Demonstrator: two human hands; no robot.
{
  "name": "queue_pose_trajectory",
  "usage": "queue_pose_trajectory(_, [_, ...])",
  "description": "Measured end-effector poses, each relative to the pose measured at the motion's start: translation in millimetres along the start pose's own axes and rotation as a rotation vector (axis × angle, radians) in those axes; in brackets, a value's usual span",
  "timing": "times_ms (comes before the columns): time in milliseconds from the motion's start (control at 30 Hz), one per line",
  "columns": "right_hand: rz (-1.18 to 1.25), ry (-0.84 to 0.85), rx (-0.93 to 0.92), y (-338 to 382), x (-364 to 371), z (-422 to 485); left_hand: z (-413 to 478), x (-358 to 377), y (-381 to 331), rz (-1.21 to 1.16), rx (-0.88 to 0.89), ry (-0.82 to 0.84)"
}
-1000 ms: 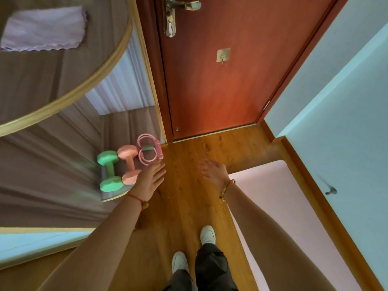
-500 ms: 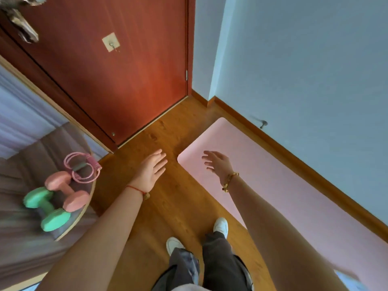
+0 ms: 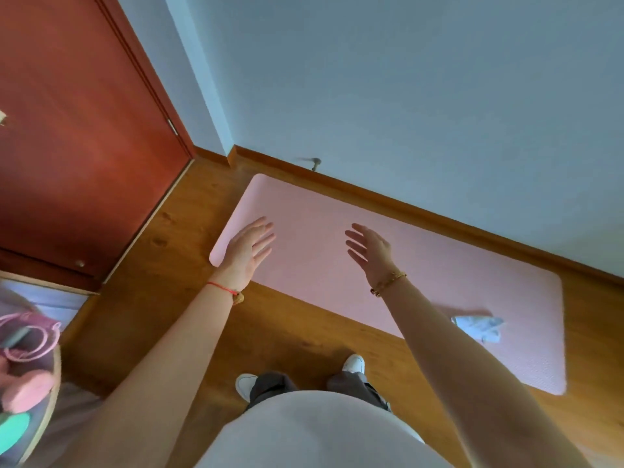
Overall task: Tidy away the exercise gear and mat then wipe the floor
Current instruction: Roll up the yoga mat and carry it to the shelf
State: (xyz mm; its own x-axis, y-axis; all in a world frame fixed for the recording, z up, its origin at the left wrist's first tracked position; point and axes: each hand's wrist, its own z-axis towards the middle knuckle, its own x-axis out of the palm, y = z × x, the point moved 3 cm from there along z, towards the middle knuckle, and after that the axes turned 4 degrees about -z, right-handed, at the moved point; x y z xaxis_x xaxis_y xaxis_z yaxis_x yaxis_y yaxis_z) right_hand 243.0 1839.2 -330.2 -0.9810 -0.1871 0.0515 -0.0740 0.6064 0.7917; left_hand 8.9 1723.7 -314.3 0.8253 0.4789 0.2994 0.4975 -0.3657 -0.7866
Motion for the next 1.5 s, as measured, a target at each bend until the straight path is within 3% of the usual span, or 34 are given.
queue_pose_trajectory(300, [0.097, -0.172, -0.173, 13, -184, -43, -4, 177, 37, 0.090, 0.028, 0.149])
queue_pose_trajectory(500, [0.266, -0.338, -0.191, 2, -280, -80, -13, 269, 54, 0.182, 0.052, 0.256])
queue_pose_trajectory(1033, [0.630, -0.775, -0.191, -32, -428, -135, 7, 450, 93, 0.403, -0.124, 0.647])
queue_pose_trajectory(1300, [0.696, -0.844, -0.144, -42, -506, -130, 15, 540, 132, 0.504, -0.181, 0.720])
queue_pose_trajectory(1500, [0.620, -0.778, -0.073, -43, -589, -107, 18, 609, 177, 0.427, -0.178, 0.623])
